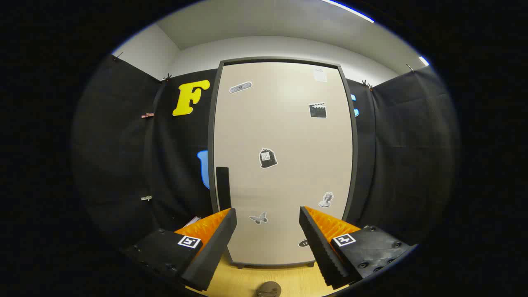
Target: Open the shoe cabinet door, grab the shoes and put them into the shoe cabinet, then close the shoe cabinet door.
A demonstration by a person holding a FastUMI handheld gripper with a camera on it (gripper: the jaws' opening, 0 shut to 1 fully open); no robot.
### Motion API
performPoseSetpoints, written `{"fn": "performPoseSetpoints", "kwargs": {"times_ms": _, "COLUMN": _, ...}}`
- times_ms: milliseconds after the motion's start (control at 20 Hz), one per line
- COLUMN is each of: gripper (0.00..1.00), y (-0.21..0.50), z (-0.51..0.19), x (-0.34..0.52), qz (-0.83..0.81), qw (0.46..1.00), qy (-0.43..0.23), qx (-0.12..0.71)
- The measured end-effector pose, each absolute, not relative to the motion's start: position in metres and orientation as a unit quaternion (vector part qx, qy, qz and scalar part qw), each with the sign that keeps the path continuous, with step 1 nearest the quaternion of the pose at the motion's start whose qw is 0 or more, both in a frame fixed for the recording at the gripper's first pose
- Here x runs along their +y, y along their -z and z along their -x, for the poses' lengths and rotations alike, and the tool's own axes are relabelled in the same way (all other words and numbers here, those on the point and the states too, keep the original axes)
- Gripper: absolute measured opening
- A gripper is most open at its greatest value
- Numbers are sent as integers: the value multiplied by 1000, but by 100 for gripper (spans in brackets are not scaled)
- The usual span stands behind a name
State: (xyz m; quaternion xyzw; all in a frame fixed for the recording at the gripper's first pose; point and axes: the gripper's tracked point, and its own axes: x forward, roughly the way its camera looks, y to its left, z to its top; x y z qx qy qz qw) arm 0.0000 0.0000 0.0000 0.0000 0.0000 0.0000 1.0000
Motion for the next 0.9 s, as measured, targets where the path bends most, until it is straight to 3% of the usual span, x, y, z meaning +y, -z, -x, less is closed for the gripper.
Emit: {"fn": "performPoseSetpoints", "kwargs": {"times_ms": 900, "gripper": 100, "y": 3, "z": -17, "x": 5, "qz": -14, "qw": 1000, "qy": -4, "qx": -7}}
